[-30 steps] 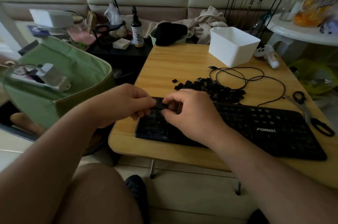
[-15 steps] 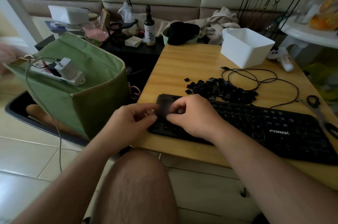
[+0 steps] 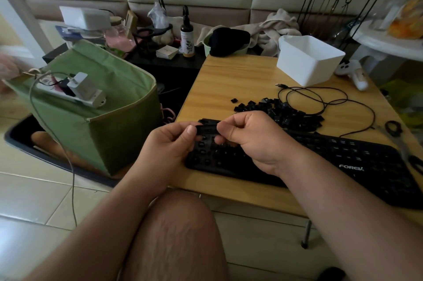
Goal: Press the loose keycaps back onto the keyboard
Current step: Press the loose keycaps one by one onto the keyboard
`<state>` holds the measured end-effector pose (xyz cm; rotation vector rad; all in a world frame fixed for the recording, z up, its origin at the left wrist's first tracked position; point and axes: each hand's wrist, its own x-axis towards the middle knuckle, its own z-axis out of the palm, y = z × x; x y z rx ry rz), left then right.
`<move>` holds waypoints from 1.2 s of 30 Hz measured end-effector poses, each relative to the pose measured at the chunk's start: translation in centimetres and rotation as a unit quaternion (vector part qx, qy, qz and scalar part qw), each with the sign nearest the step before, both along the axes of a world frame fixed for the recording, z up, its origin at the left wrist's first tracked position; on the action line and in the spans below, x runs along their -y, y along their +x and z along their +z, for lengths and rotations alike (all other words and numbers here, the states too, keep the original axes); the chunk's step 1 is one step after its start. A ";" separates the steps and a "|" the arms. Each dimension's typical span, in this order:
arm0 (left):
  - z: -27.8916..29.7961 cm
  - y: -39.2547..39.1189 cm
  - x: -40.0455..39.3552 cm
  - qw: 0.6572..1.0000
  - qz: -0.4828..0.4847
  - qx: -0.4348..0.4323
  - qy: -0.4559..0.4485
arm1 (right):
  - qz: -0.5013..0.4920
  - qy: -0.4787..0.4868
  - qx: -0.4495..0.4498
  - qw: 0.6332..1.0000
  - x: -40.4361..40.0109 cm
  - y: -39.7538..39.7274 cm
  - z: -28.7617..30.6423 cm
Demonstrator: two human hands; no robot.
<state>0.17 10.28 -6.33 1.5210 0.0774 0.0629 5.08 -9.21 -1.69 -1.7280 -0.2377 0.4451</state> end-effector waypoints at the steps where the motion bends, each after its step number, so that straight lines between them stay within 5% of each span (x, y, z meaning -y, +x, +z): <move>1: -0.1 0.1 0.0 1.000 -0.007 -0.004 -0.028 | 0.002 0.012 -0.017 1.000 0.0 -0.1 0.2; 6: 0.3 0.0 0.5 0.994 -0.013 -0.001 -0.107 | 0.007 0.044 -0.090 0.995 0.1 -0.4 0.9; 15: 0.4 -0.3 0.2 0.992 -0.023 0.002 -0.123 | 0.043 0.083 -0.195 0.976 0.2 -0.3 1.3; 20: 1.4 -0.1 -1.4 0.994 -0.008 0.078 0.078 | 0.019 0.012 -0.092 0.996 0.3 -0.2 1.6; 31: 1.3 0.0 -2.8 0.967 -0.018 0.112 0.228 | 0.024 -0.051 -0.036 0.998 -0.4 0.0 0.6; 36: 0.7 0.5 -3.7 0.945 -0.022 0.110 0.307 | 0.011 -0.134 0.117 0.984 -0.7 0.1 -0.3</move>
